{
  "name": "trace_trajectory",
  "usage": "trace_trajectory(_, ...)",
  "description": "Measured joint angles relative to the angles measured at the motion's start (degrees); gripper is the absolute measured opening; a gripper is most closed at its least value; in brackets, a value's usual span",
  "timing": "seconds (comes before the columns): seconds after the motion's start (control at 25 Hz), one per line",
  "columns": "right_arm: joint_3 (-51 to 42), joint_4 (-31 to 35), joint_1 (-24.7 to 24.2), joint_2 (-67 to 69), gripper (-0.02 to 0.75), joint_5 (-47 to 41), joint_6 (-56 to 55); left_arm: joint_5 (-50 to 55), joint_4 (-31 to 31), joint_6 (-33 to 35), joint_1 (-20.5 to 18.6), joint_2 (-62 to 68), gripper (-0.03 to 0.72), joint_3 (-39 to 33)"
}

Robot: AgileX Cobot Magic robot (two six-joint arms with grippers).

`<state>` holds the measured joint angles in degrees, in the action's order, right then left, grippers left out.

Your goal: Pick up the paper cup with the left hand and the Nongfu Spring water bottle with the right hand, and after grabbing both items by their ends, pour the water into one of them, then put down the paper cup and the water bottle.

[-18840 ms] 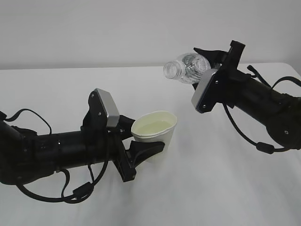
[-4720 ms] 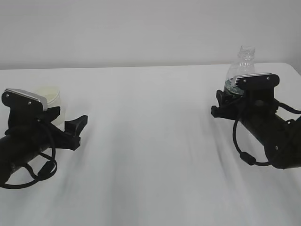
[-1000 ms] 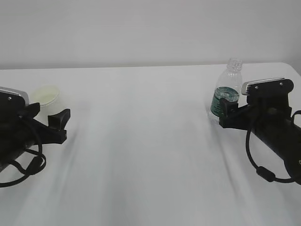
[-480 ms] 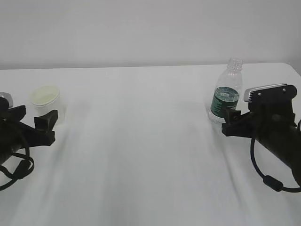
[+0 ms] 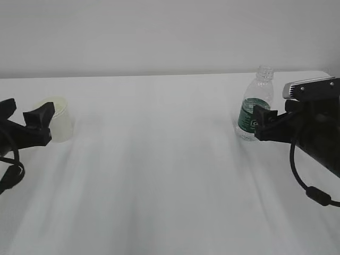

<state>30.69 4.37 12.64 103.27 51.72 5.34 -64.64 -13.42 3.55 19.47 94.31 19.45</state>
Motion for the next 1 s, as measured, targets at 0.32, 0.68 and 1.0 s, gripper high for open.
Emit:
trace_trajectory(0.32, -0.23, 0.0, 0.0, -5.19, 0.573, -8.17, 0.0, 10.72, -1.83, 2.47, 0.0, -10.48, 0.568, -0.35)
trace_trajectory(0.68, -0.35, -0.02, 0.0, -11.8, 0.573, -17.3, 0.0, 26.34, -5.04, 4.77, 0.0, -20.56, 0.568, -0.55)
trace_trajectory(1.0, -0.49, -0.02, 0.0, -18.41, 0.573, -25.29, 0.0, 36.0, -6.14, 5.2, 0.0, -29.25, 0.567, -0.55)
